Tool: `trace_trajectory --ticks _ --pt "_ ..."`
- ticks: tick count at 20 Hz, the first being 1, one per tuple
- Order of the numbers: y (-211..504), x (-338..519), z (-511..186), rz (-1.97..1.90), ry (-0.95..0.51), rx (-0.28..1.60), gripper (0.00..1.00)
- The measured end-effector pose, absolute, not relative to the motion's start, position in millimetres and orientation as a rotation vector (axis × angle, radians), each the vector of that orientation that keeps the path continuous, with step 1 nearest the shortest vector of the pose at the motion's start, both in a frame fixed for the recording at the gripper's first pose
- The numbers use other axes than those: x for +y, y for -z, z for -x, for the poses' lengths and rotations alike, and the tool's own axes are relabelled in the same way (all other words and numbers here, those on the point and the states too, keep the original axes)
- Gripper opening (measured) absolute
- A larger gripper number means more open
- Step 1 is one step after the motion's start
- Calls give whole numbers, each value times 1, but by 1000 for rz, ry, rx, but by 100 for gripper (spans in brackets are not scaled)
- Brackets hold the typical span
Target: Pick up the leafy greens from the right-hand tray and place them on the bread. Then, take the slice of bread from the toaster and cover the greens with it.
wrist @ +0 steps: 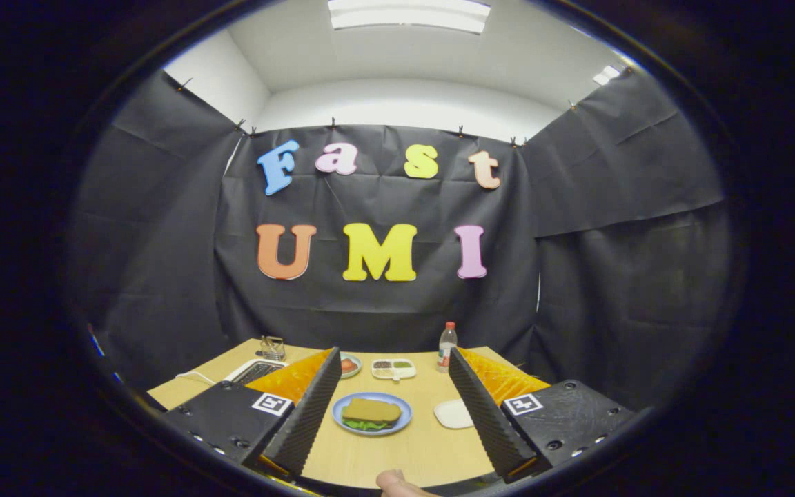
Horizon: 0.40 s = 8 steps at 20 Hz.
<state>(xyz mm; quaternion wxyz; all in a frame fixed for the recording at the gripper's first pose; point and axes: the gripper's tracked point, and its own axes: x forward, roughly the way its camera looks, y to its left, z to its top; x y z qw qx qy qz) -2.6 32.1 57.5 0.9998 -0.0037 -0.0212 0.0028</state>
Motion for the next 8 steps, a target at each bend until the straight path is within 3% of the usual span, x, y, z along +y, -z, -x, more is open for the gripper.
trace_trajectory --ticks 8 --pt "-34 28 -3 18 -16 7 95"
